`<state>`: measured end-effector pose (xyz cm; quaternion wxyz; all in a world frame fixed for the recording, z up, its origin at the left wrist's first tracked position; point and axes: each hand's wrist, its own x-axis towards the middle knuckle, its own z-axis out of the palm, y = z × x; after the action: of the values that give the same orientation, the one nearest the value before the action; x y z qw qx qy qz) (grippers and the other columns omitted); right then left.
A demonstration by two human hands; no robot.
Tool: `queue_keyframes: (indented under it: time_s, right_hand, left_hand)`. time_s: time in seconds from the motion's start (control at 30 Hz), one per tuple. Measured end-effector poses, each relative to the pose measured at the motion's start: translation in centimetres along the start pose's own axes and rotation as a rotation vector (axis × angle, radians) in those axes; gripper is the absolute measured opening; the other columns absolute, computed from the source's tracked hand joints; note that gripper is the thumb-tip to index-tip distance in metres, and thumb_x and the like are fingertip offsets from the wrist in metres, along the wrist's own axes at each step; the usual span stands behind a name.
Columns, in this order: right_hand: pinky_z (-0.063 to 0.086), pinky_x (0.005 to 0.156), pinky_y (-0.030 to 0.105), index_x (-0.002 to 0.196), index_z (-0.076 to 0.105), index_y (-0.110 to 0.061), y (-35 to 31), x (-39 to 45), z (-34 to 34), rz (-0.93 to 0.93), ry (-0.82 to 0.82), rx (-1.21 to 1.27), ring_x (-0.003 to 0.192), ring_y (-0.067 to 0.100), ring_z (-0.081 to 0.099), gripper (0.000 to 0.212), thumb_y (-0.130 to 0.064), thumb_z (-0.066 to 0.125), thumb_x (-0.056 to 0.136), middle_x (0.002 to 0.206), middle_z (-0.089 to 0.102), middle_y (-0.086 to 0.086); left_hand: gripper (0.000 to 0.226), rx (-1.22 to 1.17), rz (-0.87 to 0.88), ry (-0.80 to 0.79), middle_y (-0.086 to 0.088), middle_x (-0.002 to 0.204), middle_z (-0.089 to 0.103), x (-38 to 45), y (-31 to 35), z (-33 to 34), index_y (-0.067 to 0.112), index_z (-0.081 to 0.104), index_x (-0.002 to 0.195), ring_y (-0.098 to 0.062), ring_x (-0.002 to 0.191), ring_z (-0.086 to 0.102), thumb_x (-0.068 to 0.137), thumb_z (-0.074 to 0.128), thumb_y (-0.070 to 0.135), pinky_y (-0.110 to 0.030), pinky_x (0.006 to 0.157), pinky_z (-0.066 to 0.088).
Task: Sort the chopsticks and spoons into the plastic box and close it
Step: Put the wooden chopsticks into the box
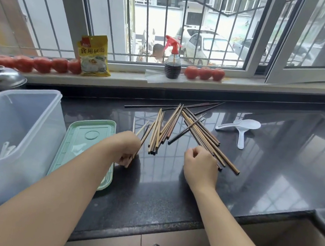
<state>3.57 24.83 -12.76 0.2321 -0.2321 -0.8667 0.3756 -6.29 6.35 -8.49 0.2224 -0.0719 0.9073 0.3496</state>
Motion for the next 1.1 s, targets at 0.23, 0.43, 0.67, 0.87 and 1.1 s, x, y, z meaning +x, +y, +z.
queue_keyframes:
  time_s: [0.23, 0.43, 0.67, 0.87, 1.1]
  right_hand:
    - [0.047, 0.057, 0.038, 0.070, 0.057, -0.006, 0.2, -0.1, 0.3, -0.051, 0.015, -0.012, 0.062, 0.027, 0.058, 0.034, -0.024, 0.051, 0.098, 0.063, 0.060, 0.009]
    - [0.036, 0.062, 0.035, 0.083, 0.062, -0.013, -0.8, -0.4, 1.7, -0.215, -0.019, -0.304, 0.070, 0.026, 0.047, 0.027, -0.029, 0.048, 0.100, 0.075, 0.058, 0.003]
    - [0.035, 0.060, 0.036, 0.079, 0.058, -0.012, -0.6, -0.2, 1.3, -0.183, -0.039, -0.328, 0.069, 0.026, 0.050, 0.028, -0.027, 0.048, 0.100, 0.075, 0.061, 0.005]
    - [0.033, 0.060, 0.036, 0.074, 0.057, -0.011, -0.2, 0.1, 1.4, -0.174, -0.044, -0.268, 0.068, 0.026, 0.051, 0.030, -0.025, 0.049, 0.099, 0.071, 0.059, 0.005]
    - [0.042, 0.068, 0.035, 0.086, 0.067, -0.013, -4.6, -2.1, 5.1, -0.600, 0.067, -0.429, 0.080, 0.024, 0.054, 0.018, -0.023, 0.054, 0.093, 0.083, 0.063, 0.003]
  left_hand:
    - [0.022, -0.738, 0.214, -0.009, -0.006, 0.062, 0.048, -5.0, -3.9, -2.8, 0.012, 0.051, 0.097, -0.019, 0.048, 0.048, 0.111, 0.038, 0.023, -0.031, 0.047, 0.051]
    - [0.017, -0.026, 0.334, 0.334, -0.007, 0.077, 0.058, -2.1, -2.2, -2.0, 0.007, 0.062, 0.095, -0.024, 0.065, 0.055, 0.099, 0.049, 0.017, -0.032, 0.056, 0.041]
    - [0.008, 0.498, 0.196, 0.194, -0.009, 0.091, 0.060, 0.9, 0.8, 0.6, 0.010, 0.061, 0.100, -0.029, 0.082, 0.061, 0.094, 0.059, 0.015, -0.033, 0.070, 0.050]
    - [0.015, -0.527, 0.153, -0.118, -0.001, 0.062, 0.035, -0.8, -1.5, -1.9, 0.009, 0.050, 0.086, -0.011, 0.043, 0.030, 0.097, 0.045, 0.017, -0.019, 0.037, 0.025]
    - [0.023, -1.358, 0.351, -0.165, -0.008, 0.062, 0.042, -5.4, -7.6, -2.2, 0.015, 0.040, 0.076, -0.016, 0.041, 0.032, 0.099, 0.035, 0.016, -0.023, 0.037, 0.032]
